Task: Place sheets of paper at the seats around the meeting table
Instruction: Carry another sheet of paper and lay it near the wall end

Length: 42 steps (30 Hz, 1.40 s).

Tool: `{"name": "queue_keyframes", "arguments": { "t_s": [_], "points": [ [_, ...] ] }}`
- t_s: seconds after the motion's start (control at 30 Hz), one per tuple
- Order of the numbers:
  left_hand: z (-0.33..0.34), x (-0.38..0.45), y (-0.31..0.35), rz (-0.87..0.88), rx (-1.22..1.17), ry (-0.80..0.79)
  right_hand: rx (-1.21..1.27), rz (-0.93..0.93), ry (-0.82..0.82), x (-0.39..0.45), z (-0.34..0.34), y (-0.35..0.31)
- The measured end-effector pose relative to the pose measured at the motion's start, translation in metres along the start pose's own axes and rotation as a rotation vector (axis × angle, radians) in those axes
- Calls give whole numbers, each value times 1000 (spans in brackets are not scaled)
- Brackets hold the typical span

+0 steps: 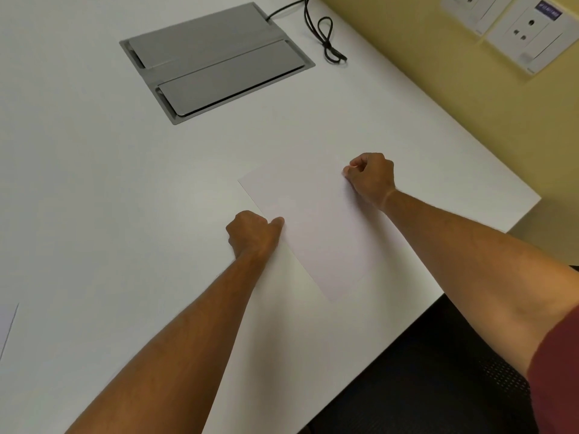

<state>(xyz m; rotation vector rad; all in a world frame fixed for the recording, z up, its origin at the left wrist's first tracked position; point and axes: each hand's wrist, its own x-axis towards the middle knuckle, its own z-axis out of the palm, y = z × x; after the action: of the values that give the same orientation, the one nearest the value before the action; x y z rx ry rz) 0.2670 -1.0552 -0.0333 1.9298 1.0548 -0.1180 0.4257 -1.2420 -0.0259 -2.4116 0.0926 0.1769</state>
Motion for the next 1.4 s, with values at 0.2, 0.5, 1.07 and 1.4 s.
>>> {"name": "queue_keyframes", "arguments": {
  "t_s": [0.2, 0.5, 1.07, 1.4],
  "points": [
    [-12, -5, 12, 292, 117, 2, -196, -218, 27, -35, 5, -9],
    [-51, -23, 29, 774, 626, 31, -515, -507, 131, -87, -13, -44],
    [-162, -117, 46, 863, 789, 384, -552, -663, 199, -218, -67, -133],
    [-244, -203, 24, 746, 862, 658, -489, -854, 249, -295, -100, -175]
  ]
}}
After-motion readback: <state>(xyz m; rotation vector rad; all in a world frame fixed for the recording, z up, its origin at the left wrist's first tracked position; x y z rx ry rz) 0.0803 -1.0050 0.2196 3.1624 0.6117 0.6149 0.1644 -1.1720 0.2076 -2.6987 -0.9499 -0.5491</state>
